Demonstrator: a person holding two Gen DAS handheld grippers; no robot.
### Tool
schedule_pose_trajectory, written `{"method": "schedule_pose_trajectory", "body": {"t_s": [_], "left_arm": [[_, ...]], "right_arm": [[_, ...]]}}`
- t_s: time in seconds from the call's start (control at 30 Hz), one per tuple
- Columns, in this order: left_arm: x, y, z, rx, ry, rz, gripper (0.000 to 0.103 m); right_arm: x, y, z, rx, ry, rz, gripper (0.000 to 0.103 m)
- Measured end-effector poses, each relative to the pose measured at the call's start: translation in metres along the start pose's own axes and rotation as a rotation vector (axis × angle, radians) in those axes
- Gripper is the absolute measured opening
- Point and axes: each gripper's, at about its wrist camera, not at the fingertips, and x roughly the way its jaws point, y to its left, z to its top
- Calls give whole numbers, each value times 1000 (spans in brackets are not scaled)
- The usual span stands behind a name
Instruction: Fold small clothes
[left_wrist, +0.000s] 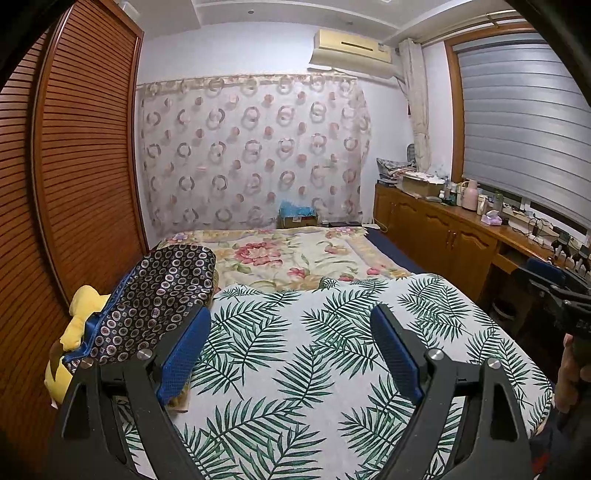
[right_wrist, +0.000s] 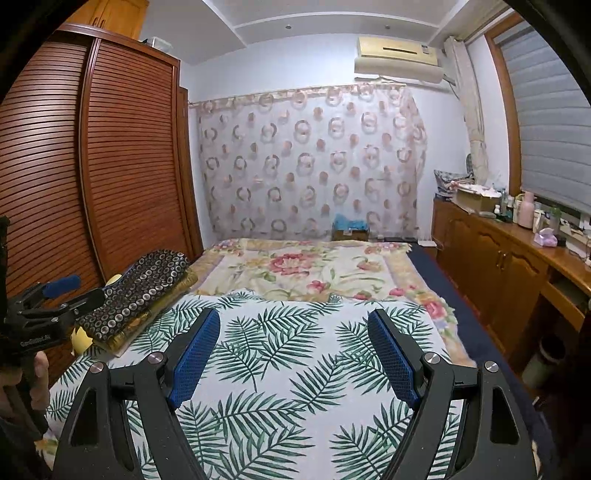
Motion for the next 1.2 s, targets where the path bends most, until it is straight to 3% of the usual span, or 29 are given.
{"method": "schedule_pose_trajectory", "body": {"t_s": [1.2], "left_arm": [[-6,-4,3,3,-9,-1,88]], "right_arm": [[-7,-17,7,-3,2,6,84]]}}
